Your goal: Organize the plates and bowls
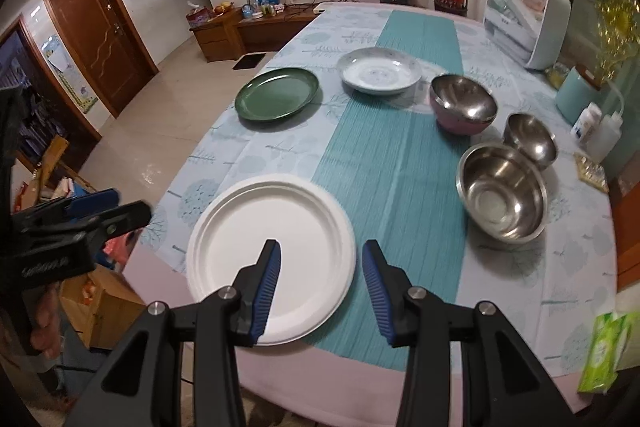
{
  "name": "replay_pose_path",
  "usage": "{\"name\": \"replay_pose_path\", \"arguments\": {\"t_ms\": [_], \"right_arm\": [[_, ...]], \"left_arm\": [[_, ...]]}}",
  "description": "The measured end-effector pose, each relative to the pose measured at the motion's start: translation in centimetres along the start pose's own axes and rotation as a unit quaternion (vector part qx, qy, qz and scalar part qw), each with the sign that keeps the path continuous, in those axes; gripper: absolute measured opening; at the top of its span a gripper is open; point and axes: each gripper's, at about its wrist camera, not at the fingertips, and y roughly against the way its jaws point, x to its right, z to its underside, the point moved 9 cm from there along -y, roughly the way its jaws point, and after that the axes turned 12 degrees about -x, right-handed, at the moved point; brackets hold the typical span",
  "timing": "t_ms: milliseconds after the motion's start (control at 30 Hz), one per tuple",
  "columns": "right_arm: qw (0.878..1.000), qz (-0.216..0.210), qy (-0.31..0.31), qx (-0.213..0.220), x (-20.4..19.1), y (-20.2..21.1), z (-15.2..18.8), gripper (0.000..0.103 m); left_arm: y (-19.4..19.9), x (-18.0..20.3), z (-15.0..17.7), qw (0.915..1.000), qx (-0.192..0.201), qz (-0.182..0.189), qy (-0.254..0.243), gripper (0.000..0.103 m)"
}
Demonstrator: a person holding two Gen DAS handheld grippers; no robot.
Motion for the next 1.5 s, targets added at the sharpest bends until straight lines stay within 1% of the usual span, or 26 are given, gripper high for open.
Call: {"name": "replay_pose_path", "arguments": {"t_ms": [100,167,233,300,333,367,433,533,600,700,833,900,1033,1133,1267,1333,1400,1500], "right_arm": [[1.0,-0.005,0.005,0.011,-0.1,0.9,-1.1,0.043],[1.0,-0.004,0.006,0.014,-0.1,1.4,-2.0,0.043],[1.0,0.008,0.009,0.024,0.1,2.0,-3.3,0.043],[0.999,0.016,0.012,0.035,0.2,2.5,-4.7,0.043],[0.999,0.015,0.012,0.037,0.2,2.7,-5.4,0.046],[0.999,0.012,0.01,0.038,0.3,2.7,-6.0,0.05],[0.999,0.01,0.002,0.039,0.6,2.8,-7.5,0.061],[0.999,0.024,-0.004,0.039,0.8,2.6,-10.3,0.065],[0.999,0.038,-0.006,0.036,1.0,2.3,-12.2,0.065],[0.998,0.048,-0.014,0.023,1.2,1.4,-15.1,0.065],[0.999,0.042,-0.024,0.008,1.5,-0.1,-18.7,0.065],[0.999,0.036,-0.032,-0.002,1.5,-1.2,-20.5,0.065],[0.998,0.014,-0.052,-0.025,1.5,-4.1,-23.1,0.065],[0.996,-0.002,-0.073,-0.059,1.7,-7.4,-24.5,0.065],[0.991,-0.026,-0.096,-0.093,1.5,-11.3,-25.3,0.064],[0.987,-0.036,-0.108,-0.111,1.4,-13.6,-25.7,0.06],[0.983,-0.044,-0.121,-0.128,1.2,-15.7,-25.9,0.059],[0.978,-0.06,-0.141,-0.141,1.1,-18.3,-26.3,0.057]], "left_arm": [[1.2,-0.5,-0.3,0.9999,0.011,-0.009,-0.003,0.083],[1.9,-0.9,-0.9,0.9998,0.016,-0.007,-0.005,0.084],[2.2,-1.6,-1.8,0.9998,0.017,-0.006,-0.004,0.085],[2.4,-2.5,-3.3,0.9997,0.018,-0.011,-0.007,0.085],[2.4,-2.9,-4.0,0.9997,0.019,-0.014,-0.009,0.085],[2.4,-3.4,-5.1,0.9995,0.019,-0.018,-0.015,0.085],[2.4,-4.5,-7.0,0.9993,0.02,-0.023,-0.023,0.085],[2.0,-6.1,-10.0,0.9991,0.017,-0.022,-0.031,0.085],[1.5,-7.4,-12.5,0.999,0.015,-0.021,-0.036,0.085],[0.3,-9.3,-16.1,0.9988,0.011,-0.021,-0.042,0.085],[-2.2,-12.0,-20.5,0.9986,-0.004,-0.02,-0.048,0.085],[-4.2,-13.0,-22.5,0.9984,-0.019,-0.014,-0.051,0.085],[-8.5,-14.5,-25.7,0.9971,-0.05,0.003,-0.058,0.085],[-11.8,-15.2,-27.1,0.9952,-0.078,0.016,-0.056,0.085],[-16.2,-15.8,-28.9,0.9917,-0.111,0.041,-0.05,0.084],[-17.7,-15.8,-29.5,0.9902,-0.122,0.05,-0.047,0.084],[-19.4,-15.8,-30.2,0.9882,-0.135,0.058,-0.042,0.083],[-20.9,-15.5,-31.0,0.9865,-0.144,0.063,-0.046,0.082]]}}
